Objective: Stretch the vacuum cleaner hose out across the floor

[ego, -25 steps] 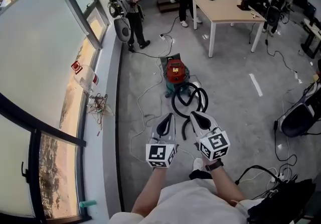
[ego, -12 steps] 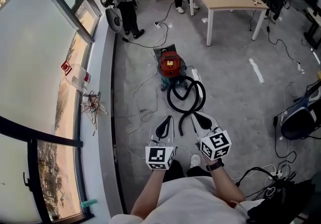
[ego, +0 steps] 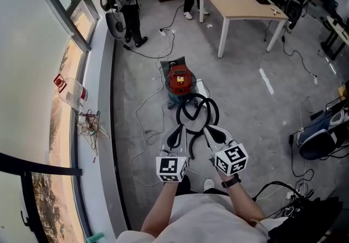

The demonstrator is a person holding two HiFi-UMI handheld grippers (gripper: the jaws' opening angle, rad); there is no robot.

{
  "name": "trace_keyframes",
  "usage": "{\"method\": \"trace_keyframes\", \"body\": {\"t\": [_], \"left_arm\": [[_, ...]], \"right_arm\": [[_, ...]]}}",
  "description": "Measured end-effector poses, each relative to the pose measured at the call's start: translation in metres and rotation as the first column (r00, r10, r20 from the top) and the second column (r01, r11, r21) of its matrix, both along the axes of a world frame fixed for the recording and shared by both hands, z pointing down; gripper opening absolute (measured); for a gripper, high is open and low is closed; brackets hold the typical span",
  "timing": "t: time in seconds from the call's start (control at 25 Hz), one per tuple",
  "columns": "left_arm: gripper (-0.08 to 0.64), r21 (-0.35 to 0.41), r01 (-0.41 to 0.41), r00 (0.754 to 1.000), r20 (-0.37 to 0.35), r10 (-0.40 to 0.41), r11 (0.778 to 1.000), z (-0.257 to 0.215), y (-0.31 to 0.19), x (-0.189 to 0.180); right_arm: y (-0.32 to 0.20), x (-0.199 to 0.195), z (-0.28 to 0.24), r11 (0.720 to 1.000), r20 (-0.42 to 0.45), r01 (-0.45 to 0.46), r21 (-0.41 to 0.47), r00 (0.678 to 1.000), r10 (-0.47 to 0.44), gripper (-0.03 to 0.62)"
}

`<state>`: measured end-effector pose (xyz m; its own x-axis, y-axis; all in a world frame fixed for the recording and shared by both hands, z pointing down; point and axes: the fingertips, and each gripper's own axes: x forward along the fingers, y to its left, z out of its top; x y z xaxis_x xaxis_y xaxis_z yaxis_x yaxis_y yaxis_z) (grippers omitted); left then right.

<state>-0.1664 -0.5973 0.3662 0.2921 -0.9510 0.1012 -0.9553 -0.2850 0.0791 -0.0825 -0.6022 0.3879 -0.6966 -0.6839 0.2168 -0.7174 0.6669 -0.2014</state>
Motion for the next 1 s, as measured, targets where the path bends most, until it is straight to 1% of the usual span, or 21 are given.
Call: {"method": "trace_keyframes", "body": {"t": [0.16,0.24,0.32,0.44,0.52,0.64,0.8,0.92,1.0], "left_arm": [[0.002,0.061,-0.043,0.999,-0.022,0.044,0.997,-0.019,-0.042,-0.020],[0.002,0.067,-0.070,0.997,-0.035,0.073,0.995,-0.021,-0.056,-0.024],[0.002,0.056,-0.094,0.995,-0.041,0.096,0.994,-0.013,-0.066,-0.030],[0.002,0.006,-0.104,0.993,-0.063,0.104,0.995,0.009,-0.081,-0.042],[0.002,-0.028,-0.112,0.992,-0.067,0.110,0.993,0.023,-0.085,-0.044],[0.002,-0.060,-0.111,0.992,-0.060,0.107,0.992,0.042,-0.092,-0.044],[0.002,-0.119,-0.084,0.994,-0.074,0.075,0.989,0.074,-0.112,-0.048],[0.002,-0.194,-0.049,0.996,-0.078,0.034,0.980,0.112,-0.115,-0.050],[0.002,-0.254,-0.033,0.998,-0.068,0.016,0.967,0.141,-0.112,-0.050]], "right_arm": [[-0.038,-0.021,-0.017,0.999,0.001,-0.036,0.037,0.999,0.036,-0.003],[-0.053,-0.024,-0.018,0.997,-0.001,-0.068,0.039,0.998,0.068,-0.003],[-0.063,-0.024,-0.010,0.995,-0.004,-0.102,0.022,0.995,0.102,-0.003],[-0.075,-0.024,0.009,0.990,-0.018,-0.139,-0.027,0.990,0.139,-0.003],[-0.077,-0.024,0.024,0.987,-0.020,-0.147,-0.061,0.989,0.146,-0.003],[-0.082,-0.032,0.046,0.988,-0.024,-0.115,-0.100,0.993,0.113,-0.003],[-0.097,-0.044,0.074,0.990,-0.049,-0.065,-0.125,0.997,0.060,-0.003],[-0.101,-0.036,0.109,0.982,-0.072,-0.055,-0.180,0.996,0.043,-0.003],[-0.099,-0.027,0.136,0.971,-0.089,-0.059,-0.230,0.995,0.040,-0.003]]}}
